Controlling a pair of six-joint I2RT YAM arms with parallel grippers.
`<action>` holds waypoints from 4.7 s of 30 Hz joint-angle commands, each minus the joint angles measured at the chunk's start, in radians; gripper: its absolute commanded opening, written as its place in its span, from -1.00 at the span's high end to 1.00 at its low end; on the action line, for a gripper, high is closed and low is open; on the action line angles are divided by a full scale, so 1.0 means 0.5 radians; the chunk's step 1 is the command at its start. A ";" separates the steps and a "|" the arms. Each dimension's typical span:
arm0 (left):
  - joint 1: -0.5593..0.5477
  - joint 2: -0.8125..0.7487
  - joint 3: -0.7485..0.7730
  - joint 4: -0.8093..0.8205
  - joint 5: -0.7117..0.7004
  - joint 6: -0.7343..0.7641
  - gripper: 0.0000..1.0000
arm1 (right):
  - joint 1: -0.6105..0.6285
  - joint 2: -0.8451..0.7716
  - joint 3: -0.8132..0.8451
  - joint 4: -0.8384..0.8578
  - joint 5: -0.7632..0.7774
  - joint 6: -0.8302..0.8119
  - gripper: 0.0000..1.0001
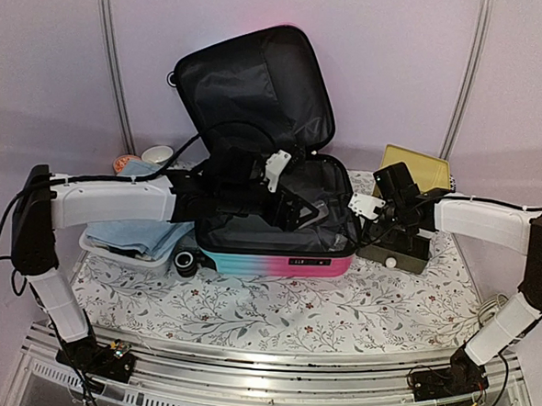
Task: Open, take out, and arrange the luggage
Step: Place the makeup in the drawer, then close the drawer in the storage box.
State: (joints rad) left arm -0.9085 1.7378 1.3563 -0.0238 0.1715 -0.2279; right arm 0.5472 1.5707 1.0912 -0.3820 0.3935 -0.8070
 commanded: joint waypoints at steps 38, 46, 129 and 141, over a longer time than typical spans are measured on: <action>0.029 0.685 0.805 -0.733 -0.385 0.008 -0.49 | -0.142 -0.253 0.357 -0.399 -0.584 2.027 -0.64; 0.163 1.002 1.117 -0.800 -0.418 0.165 -0.60 | -0.144 -0.639 -0.183 0.116 -0.767 2.353 -0.72; 0.331 1.281 1.019 -0.234 0.015 0.480 -0.51 | -0.972 -0.707 -1.857 2.721 -0.787 3.652 0.47; 0.388 0.607 0.235 -0.110 0.169 0.705 -0.61 | -0.972 -1.195 -1.925 2.476 -0.811 3.351 0.29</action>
State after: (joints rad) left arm -0.7422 2.1307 1.5097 -0.0826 0.1993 0.0372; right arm 0.0643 1.0199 0.1493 0.9031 -0.0097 0.9390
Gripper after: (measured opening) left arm 0.801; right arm 0.345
